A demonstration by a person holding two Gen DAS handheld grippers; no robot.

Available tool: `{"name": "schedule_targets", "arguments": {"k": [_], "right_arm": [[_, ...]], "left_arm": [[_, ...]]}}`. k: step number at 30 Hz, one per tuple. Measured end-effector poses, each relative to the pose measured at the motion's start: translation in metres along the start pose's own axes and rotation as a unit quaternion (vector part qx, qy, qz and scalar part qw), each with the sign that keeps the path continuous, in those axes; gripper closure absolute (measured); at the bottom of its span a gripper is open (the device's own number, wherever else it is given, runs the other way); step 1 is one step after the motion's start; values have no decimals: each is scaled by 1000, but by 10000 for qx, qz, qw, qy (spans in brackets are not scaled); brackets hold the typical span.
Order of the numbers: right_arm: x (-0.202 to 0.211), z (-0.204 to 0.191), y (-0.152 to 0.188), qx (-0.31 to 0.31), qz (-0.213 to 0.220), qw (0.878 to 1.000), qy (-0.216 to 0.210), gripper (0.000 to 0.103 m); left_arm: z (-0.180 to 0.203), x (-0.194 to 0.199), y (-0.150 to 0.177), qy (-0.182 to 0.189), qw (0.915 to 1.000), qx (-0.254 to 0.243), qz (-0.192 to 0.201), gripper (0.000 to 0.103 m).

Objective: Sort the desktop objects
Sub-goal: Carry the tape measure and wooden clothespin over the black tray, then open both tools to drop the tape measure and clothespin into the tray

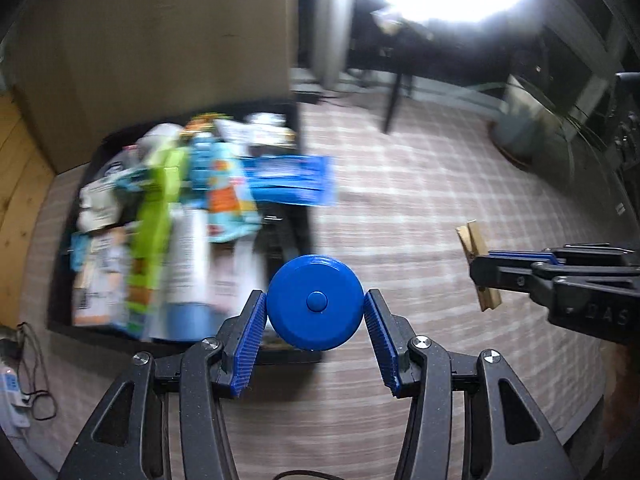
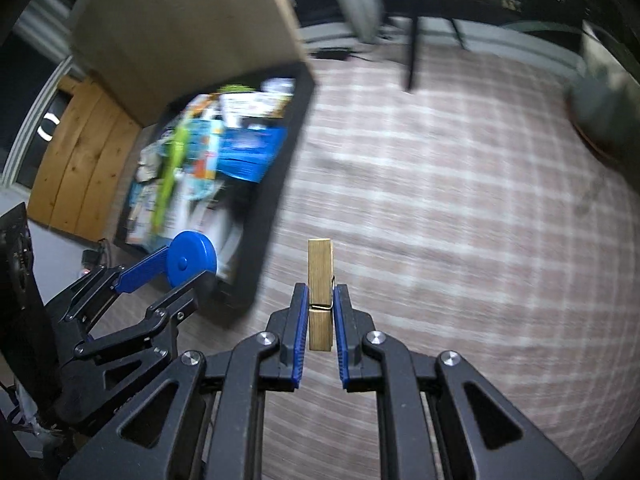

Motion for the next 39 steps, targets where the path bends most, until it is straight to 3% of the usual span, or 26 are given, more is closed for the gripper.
{"name": "schedule_targets", "arguments": {"k": [7,14,21,34,35,37,39], "right_arm": [[-30,-86,-29,294,67,9994,-154,90],[-60,-135,-58,373,95,9991,-161,90],[-86,-160,-87,388,58,9992,-126,90],[-121,-177,-117,465,55,9989,-97,89],[-123,-177,-118,465,60,9989,-80,87],[-125,-179,-118,461,15,9989,-63,71],[-126,-181,-119,520,40,9986,-17,69]], "left_arm": [[-88,-2,-17,-277,9991,312,53,55],[-151,-16,-43,-474,9979,445,73,55],[-190,-40,-66,-505,9973,528,20,55],[-221,-78,-96,-589,9966,576,-36,54],[-223,-79,-97,-633,9962,601,-25,52],[-226,-80,-97,-658,9955,681,-64,31],[-228,-80,-97,-646,9954,710,-64,31]]}}
Point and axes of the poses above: each gripper's, at about its wrist camera, not at the fingertips, and x roughly against the way its jaws point, z to its right, y to its underside, the point moved 3 cm from there along -x, roughly the way its jaws point, and after that the axes turned 12 degrees about z, right-handed, at the moved point
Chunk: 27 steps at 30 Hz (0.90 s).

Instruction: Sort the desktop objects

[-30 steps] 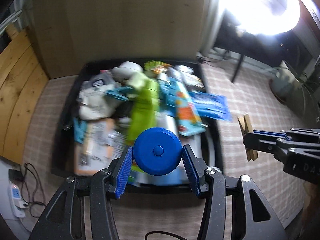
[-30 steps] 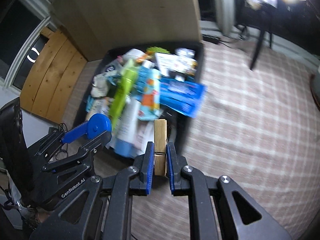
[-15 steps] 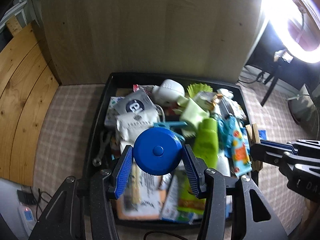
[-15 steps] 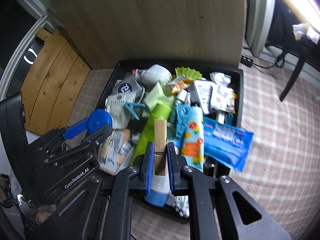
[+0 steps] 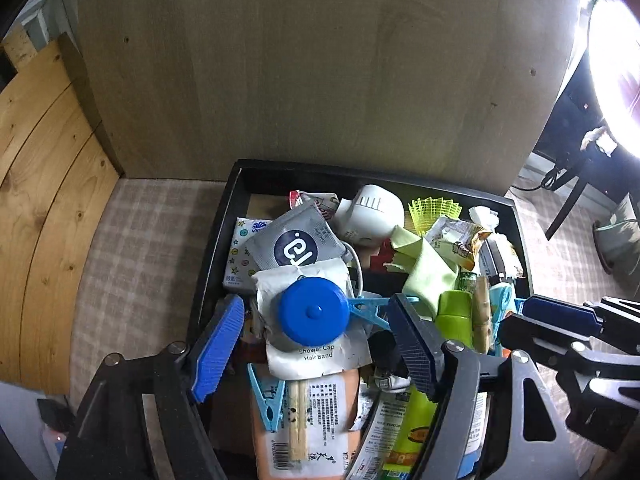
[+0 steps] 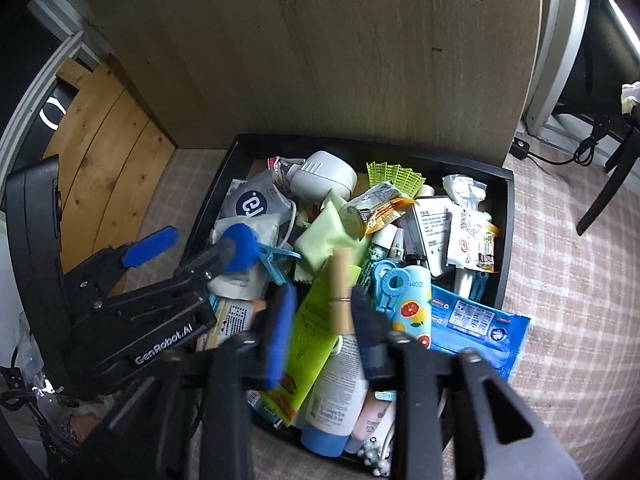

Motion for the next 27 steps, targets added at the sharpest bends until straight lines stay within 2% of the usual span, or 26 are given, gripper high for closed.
{"name": "schedule_targets", "arguments": {"k": [14,19,27], "right_arm": [[13,-4,17,106,58,9998,126,68],[30,0,35,76,212,9996,159,61],[64,13,75,88,527,9981,319,59]], "left_arm": [[4,27,16,39,10000,-22,66,31],[14,51,32,30,9997,-75,210,31],[31,92,65,65,9988,-170,461,31]]}}
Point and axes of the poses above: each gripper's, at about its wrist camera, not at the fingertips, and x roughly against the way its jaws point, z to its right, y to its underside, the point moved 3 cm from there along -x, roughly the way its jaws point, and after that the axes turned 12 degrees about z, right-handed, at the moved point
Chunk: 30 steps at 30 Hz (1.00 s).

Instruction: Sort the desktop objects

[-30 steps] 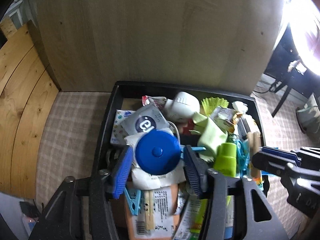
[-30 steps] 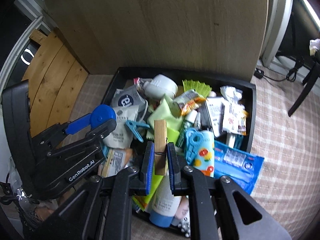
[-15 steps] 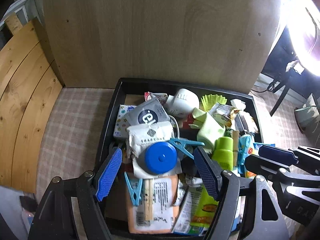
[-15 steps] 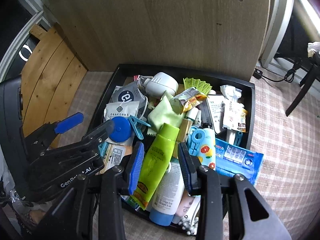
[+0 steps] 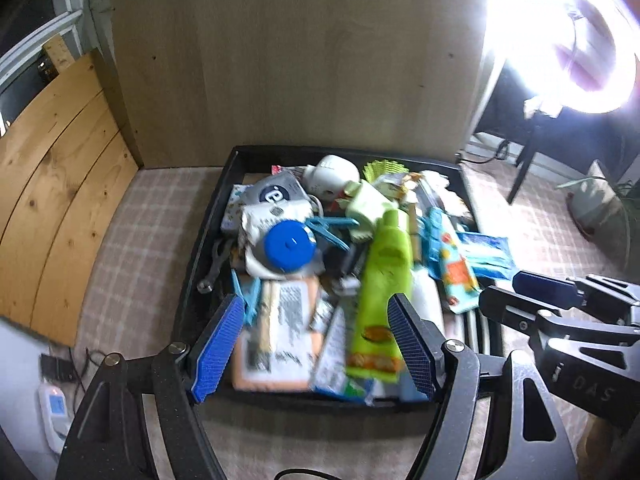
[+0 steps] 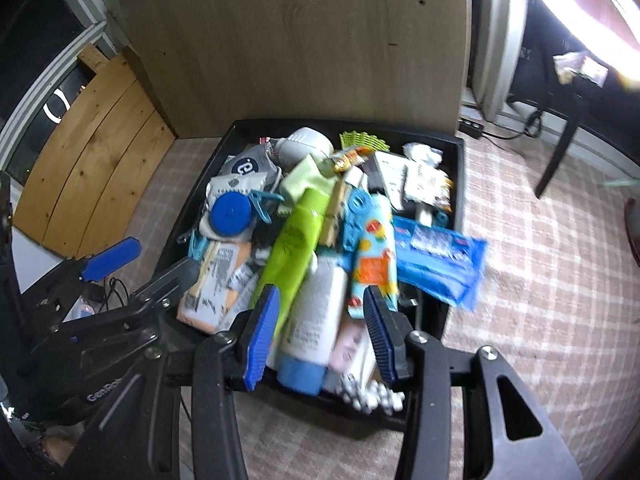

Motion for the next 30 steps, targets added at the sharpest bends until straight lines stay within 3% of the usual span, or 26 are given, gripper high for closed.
{"name": "schedule_targets", "arguments": {"k": [13,19,30], "right_arm": [[60,24,69,73,380,9987,323,45],[89,32,97,129,701,9953,649,40],[132,44,133,132,1078,9877,1121,38]], "left_arm": [[34,71,45,-102,9986,-242,470,28],[49,93,68,-49,9982,-310,510,27],[70,118,100,87,9987,-218,443,26]]}}
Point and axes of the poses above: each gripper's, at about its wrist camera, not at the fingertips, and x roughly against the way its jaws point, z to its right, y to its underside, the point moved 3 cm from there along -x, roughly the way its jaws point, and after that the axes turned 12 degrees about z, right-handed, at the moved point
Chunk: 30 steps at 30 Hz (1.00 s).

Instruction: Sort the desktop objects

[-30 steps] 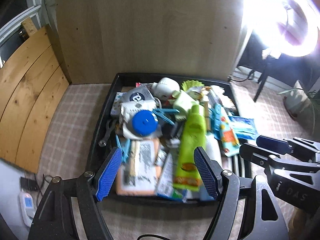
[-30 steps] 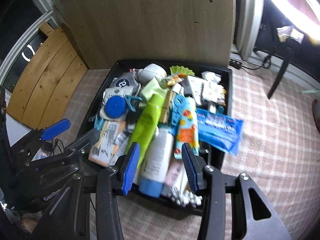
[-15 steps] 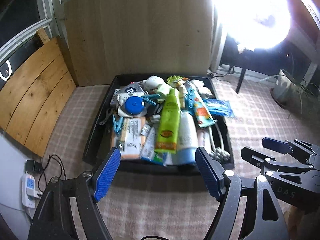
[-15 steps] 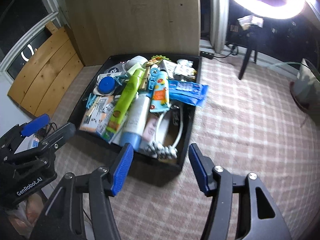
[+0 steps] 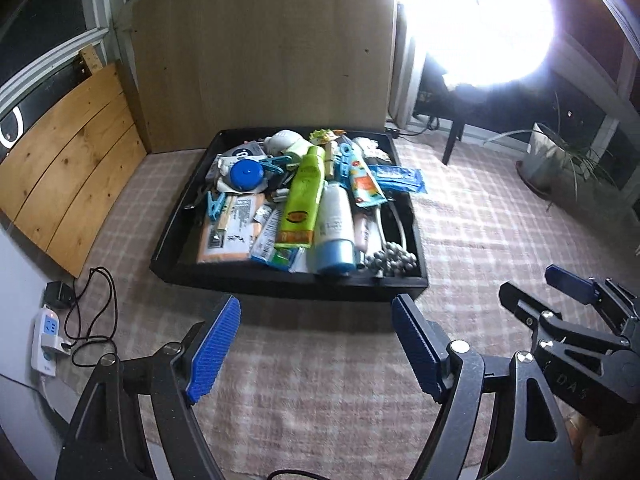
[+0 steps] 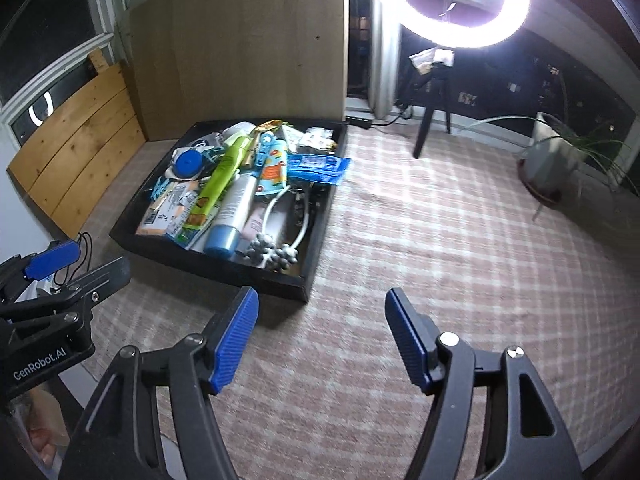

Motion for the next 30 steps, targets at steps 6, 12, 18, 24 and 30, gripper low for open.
{"name": "schedule_targets", "arguments": {"k": [6,12,18,24,30], "right_arm": [[18,24,11,-169,66,9994,282,37],[35,56,15,-304,197,9973,634,37],[50,89,20,-450,281,9947,876,37],[53,117,27,-539,246,9934,982,37],[59,144,31,-609,260,9926,1021,37]], "left_arm": [[35,4,10,293,9993,-223,-72,26],[82,10,12,556,9969,-548,-15,26],[115,11,10,696,9952,-694,29,26],[143,9,10,807,9942,-715,-28,26],[174,10,12,866,9930,-792,-86,26]]}}
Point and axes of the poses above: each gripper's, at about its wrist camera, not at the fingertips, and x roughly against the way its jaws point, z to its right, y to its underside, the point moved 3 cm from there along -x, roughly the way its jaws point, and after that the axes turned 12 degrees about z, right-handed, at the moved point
